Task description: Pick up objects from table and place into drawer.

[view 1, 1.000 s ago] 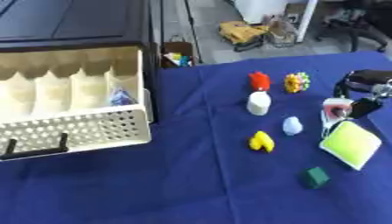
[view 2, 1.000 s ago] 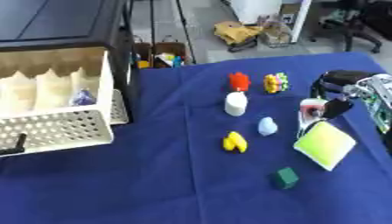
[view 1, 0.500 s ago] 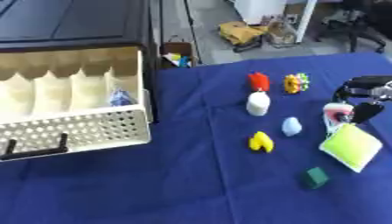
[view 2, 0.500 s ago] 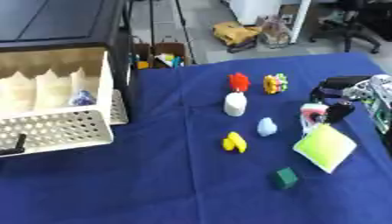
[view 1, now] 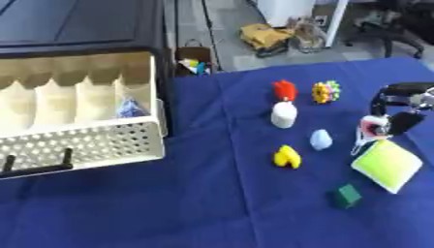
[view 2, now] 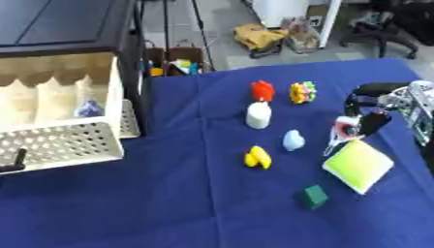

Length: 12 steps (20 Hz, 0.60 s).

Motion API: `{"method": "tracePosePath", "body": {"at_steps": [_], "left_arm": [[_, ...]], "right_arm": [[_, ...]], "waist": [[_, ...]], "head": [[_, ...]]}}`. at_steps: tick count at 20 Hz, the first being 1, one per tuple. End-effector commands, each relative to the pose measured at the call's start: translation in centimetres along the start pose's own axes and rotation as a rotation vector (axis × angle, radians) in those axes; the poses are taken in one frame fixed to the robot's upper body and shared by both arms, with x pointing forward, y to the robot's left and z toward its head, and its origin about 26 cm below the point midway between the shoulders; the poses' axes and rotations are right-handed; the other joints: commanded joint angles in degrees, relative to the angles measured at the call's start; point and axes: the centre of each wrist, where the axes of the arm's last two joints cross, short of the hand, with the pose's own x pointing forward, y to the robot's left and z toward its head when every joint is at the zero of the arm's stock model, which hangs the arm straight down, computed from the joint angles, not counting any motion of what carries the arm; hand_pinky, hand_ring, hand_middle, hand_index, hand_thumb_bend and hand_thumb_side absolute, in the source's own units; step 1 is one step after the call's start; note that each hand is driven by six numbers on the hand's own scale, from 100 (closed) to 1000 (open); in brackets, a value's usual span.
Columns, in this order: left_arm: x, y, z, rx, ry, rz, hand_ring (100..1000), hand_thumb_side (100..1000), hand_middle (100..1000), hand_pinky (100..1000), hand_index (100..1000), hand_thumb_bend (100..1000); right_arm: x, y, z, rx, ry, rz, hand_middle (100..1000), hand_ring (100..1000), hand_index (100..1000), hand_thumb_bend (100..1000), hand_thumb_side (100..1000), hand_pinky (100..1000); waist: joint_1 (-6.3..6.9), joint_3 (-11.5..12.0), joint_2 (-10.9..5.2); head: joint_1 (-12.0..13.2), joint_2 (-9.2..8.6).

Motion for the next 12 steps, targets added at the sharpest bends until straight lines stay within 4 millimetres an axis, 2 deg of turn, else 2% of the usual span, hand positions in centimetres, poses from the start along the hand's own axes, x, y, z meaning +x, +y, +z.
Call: {"method": "tracePosePath", "body": {"at_steps": [1,5,7,12], "left_arm": [[0.34,0.16,-0.69,-0.012,-0.026,-0.001,777,1000,695,593,885,450],[0.34,0.15,-0.69,-0.012,-0.026,0.000,777,1000,695,593,885,449],[0.34,0.16,-0.69,-0.012,-0.026,0.000,777,1000,695,593,885,449],[0.34,0.17,-0.71,-0.012,-0.026,0.000,777,1000,695,593,885,449]], "right_arm": [[-1.06,-1.62,1.27,-0.067,0.030,0.011,448,799,539,196,330,765],[-1.02,-1.56,1.20,-0.085,0.032,0.010,430,791,500,155,313,759],[-0.99,-1.53,1.16,-0.090,0.030,0.009,421,788,480,104,290,757],[-0.87,-1.52,1.09,-0.104,0.024,-0.001,401,778,450,100,257,748]], "waist": [[-0.14,-0.1,-1.09],[-0.13,-0.1,-1.06],[-0.11,-0.1,-1.08],[-0.12,-0.2,-1.11]], "head": [[-0.2,-0.21],[-0.2,-0.18],[-0.3,-0.20],[-0.3,-0.26]]}}
